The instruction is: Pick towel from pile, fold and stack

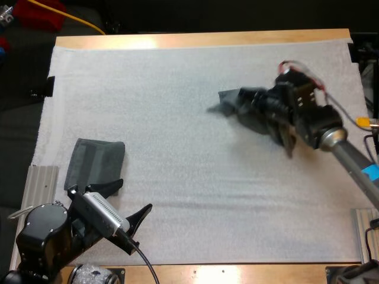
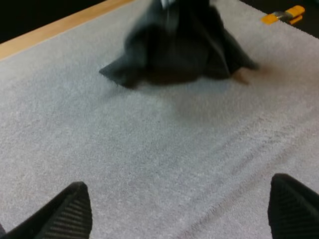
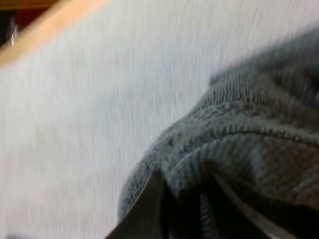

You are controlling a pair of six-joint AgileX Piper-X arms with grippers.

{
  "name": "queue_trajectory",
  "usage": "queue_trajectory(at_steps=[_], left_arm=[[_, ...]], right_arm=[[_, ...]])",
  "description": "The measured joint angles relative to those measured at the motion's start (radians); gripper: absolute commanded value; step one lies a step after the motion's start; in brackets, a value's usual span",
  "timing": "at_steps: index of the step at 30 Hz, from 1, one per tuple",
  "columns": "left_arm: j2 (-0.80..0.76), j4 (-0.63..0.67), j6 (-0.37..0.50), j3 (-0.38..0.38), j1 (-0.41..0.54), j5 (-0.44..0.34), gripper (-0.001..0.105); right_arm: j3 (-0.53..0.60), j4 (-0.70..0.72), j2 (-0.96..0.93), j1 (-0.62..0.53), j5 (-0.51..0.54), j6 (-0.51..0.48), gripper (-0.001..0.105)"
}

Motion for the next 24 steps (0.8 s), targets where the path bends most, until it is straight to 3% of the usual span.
queue_trajectory(at_steps=[11, 24], left_arm=[[0.000, 0.010, 0.000, 0.000, 0.000, 0.000, 0.070], [0.000, 0.015, 0.000, 0.000, 0.000, 0.000, 0.070]], right_arm=[[-0.086, -0.061, 0.000, -0.174, 0.009, -0.004, 0.002], [-0.094, 0.006, 0.155, -0.187, -0.063, -0.049, 0.003]])
